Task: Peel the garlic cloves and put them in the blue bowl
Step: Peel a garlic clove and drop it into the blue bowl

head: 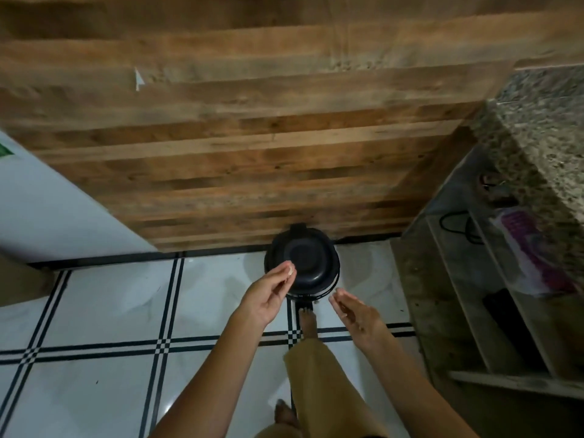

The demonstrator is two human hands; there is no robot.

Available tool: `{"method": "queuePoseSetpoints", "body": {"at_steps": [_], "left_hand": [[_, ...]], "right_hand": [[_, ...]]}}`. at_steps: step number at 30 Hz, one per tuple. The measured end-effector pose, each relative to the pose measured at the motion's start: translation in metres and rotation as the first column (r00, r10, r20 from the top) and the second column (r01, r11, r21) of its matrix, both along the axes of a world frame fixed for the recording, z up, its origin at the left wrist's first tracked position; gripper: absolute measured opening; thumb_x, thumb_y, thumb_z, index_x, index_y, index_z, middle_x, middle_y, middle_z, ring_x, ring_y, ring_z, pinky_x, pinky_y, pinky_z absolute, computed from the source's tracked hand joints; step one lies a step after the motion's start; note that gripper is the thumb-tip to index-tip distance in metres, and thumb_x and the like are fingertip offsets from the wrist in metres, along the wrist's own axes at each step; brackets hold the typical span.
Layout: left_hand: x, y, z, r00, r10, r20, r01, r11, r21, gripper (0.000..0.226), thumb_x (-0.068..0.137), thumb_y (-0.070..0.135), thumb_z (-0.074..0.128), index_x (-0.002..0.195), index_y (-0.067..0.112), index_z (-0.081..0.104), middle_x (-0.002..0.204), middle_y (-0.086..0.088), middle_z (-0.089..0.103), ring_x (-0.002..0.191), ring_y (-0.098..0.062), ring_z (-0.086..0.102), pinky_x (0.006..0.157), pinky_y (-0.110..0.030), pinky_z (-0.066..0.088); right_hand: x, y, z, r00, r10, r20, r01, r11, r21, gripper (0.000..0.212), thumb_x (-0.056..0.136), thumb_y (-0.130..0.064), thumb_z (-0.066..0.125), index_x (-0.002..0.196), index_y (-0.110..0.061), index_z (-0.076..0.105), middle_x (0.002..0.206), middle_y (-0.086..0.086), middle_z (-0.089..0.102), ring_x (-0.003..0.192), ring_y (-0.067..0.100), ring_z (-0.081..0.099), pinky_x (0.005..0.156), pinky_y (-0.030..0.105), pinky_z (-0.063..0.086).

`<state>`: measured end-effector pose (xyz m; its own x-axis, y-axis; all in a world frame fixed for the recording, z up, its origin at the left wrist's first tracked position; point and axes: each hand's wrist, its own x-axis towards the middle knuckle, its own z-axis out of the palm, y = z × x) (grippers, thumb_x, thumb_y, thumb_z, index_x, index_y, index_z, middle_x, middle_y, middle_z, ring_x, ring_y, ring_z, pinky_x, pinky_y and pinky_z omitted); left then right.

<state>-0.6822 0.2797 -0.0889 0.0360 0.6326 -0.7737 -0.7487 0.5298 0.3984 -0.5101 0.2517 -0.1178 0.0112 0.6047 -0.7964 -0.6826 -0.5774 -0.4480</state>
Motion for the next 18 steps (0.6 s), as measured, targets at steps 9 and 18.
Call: {"method": "queuePoseSetpoints", "body": {"at_steps": [9,18], "left_hand": [[-0.007,0.072,-0.124,0.995,-0.042,0.089,0.058,0.981,-0.188,0.03,0.079,0.004,0.059,0.109,-0.002,0.061,0.105,-0.015,0.07,0.106,-0.024,0.06,0.105,-0.035,0.041],[0.012,0.147,-0.284,0.968,-0.161,-0.193,0.096,0.947,-0.308,0.026,0.092,0.0,0.044,0.114,0.0,0.058,0.092,-0.013,0.072,0.084,-0.02,0.071,0.071,-0.019,0.057]], "right_hand": [[-0.013,0.073,-0.099,0.991,0.124,0.039,-0.12,0.989,-0.091,0.045,0.077,-0.008,0.071,0.114,0.011,0.054,0.101,0.016,0.064,0.07,0.012,0.069,0.058,0.016,0.054],[-0.041,0.195,-0.255,0.996,0.085,0.012,-0.079,0.957,-0.28,0.023,0.094,0.007,0.041,0.113,0.006,0.055,0.085,0.011,0.068,0.071,0.012,0.069,0.066,0.017,0.054]]}}
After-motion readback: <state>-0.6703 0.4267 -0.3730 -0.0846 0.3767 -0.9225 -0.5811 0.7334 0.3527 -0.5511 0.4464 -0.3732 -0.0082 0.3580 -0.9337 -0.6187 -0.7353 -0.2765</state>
